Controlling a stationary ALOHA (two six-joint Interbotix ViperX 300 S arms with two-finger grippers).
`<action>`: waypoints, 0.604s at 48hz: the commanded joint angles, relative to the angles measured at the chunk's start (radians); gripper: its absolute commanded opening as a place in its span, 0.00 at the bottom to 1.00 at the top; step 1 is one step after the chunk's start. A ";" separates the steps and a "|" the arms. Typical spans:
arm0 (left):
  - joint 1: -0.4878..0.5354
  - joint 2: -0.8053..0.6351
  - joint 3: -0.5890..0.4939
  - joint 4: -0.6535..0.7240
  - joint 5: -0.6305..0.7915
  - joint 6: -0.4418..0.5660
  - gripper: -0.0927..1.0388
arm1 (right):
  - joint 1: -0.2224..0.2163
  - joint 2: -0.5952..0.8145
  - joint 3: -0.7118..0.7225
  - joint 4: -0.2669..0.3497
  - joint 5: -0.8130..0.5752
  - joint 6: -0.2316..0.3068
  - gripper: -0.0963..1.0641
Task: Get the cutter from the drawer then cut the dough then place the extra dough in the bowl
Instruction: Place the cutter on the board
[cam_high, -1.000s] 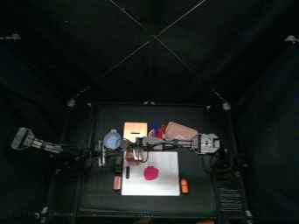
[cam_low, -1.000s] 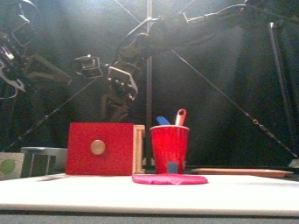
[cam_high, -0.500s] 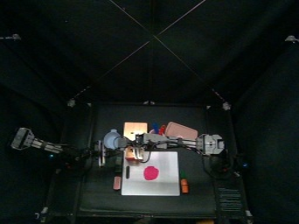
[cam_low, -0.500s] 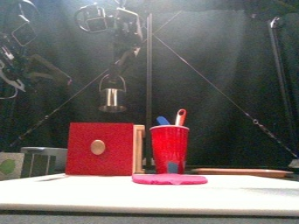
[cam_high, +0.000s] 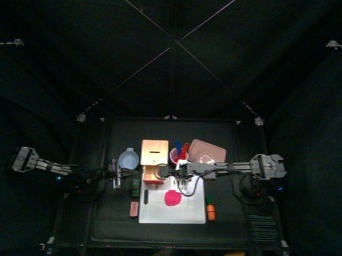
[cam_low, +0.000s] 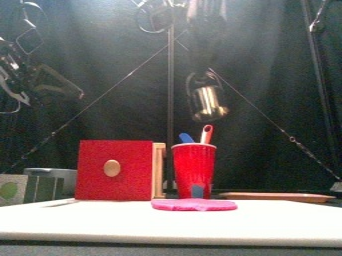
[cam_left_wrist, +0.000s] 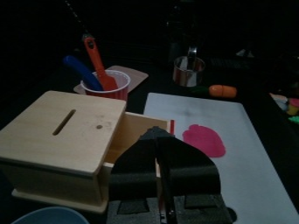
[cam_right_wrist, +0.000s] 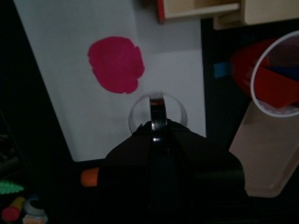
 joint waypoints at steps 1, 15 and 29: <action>0.031 0.002 -0.040 0.005 -0.005 0.002 0.30 | 0.018 -0.092 0.147 0.005 -0.156 0.014 0.49; 0.100 0.002 -0.089 0.005 -0.005 0.002 0.31 | 0.057 -0.140 0.402 -0.038 -0.423 0.041 0.50; 0.138 0.002 -0.097 0.005 -0.005 0.002 0.31 | 0.063 -0.140 0.454 -0.017 -0.494 0.048 0.51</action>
